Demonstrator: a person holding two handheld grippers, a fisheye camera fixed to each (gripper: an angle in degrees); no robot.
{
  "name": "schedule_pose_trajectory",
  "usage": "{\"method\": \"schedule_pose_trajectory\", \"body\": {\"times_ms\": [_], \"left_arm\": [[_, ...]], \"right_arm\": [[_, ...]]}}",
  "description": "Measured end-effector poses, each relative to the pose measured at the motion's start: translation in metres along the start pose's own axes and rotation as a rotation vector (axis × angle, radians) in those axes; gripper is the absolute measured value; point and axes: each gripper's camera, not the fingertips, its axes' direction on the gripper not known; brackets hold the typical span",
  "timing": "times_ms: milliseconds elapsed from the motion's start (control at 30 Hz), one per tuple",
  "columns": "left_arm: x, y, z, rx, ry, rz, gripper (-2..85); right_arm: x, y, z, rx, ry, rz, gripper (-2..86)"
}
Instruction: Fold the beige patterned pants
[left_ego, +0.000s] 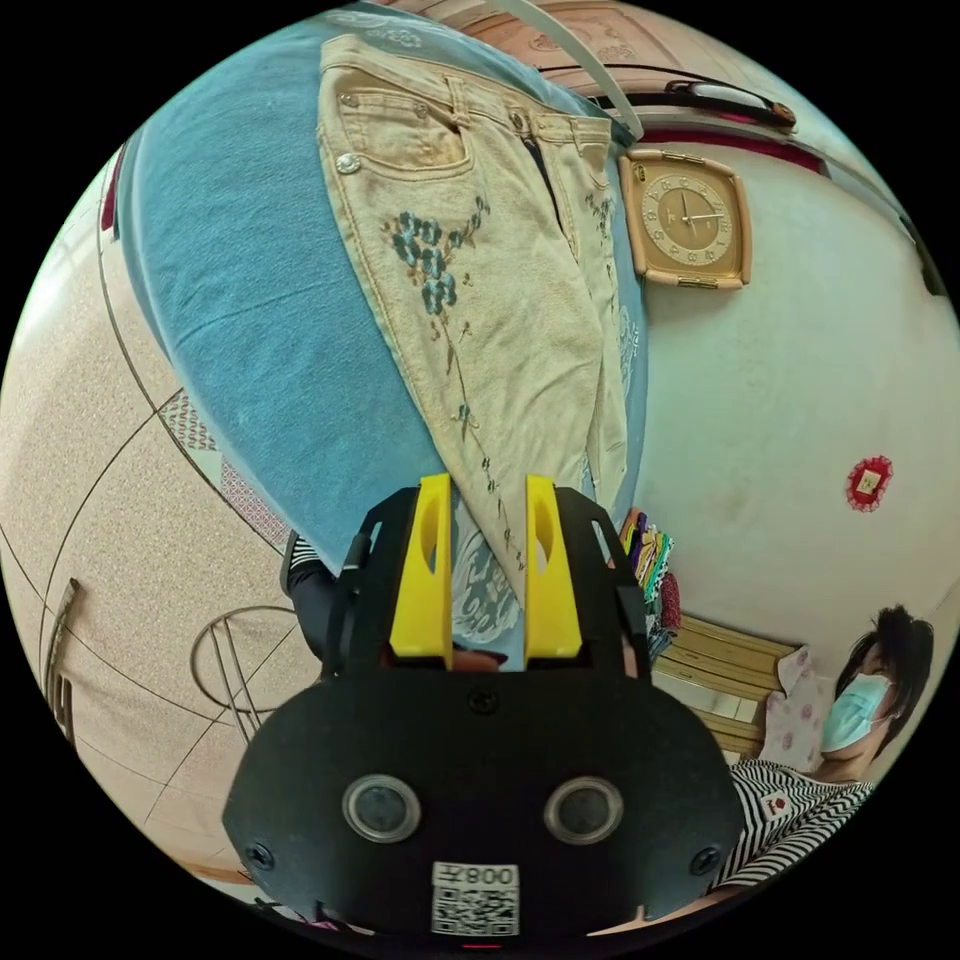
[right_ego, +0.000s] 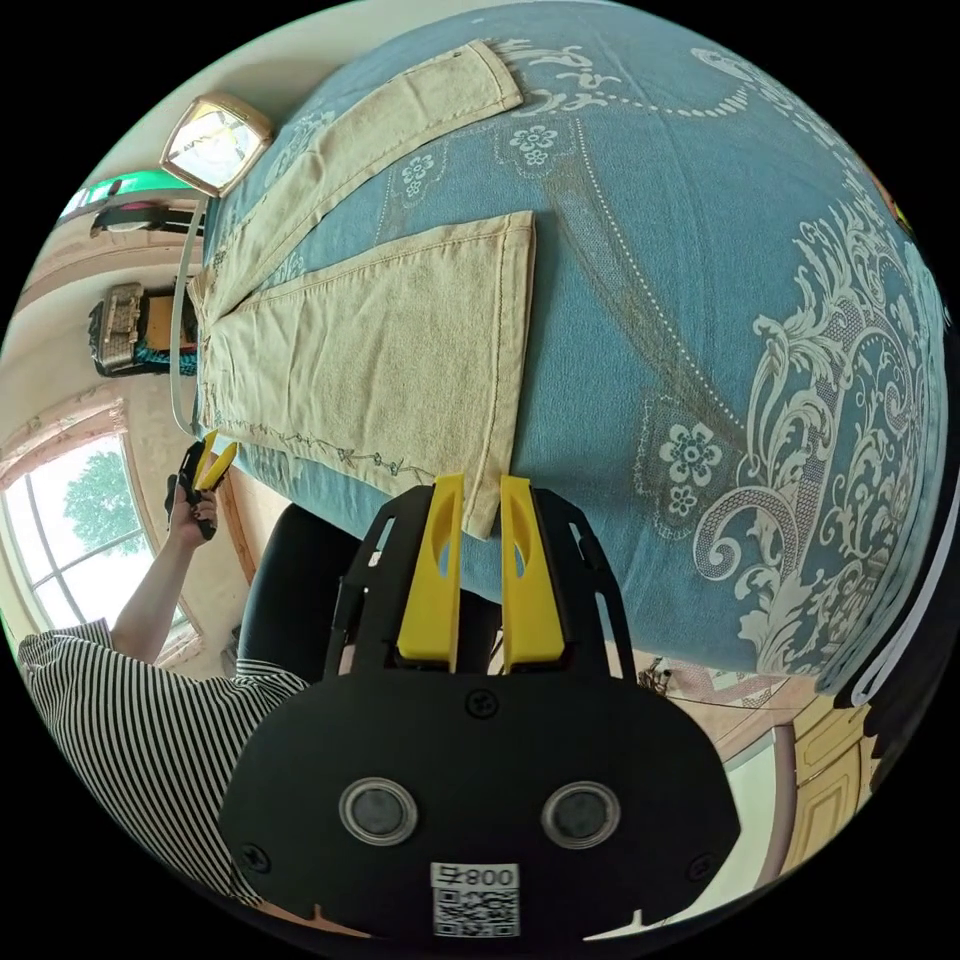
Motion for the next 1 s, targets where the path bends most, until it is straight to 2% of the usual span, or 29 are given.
{"method": "schedule_pose_trajectory", "body": {"times_ms": [133,333,633,800,1000], "left_arm": [[-0.015,-0.014,0.006,0.021,0.049,0.028,7.7],[-0.019,-0.017,0.016,0.04,0.061,0.008,2.3],[0.012,0.009,0.009,0.083,0.111,0.11,1.2],[0.031,0.031,0.02,0.024,0.115,0.155,1.2],[0.041,0.068,0.05,-0.055,0.141,0.139,1.5]], "right_arm": [[0.014,0.031,-0.014,0.071,0.007,-0.039,8.6],[0.031,0.076,-0.036,0.19,0.133,-0.048,4.7],[0.078,0.119,-0.097,0.19,-0.006,-0.023,0.4],[0.085,0.155,-0.146,0.203,0.087,-0.076,0.0],[0.124,0.212,-0.197,0.243,0.089,-0.021,0.1]]}}
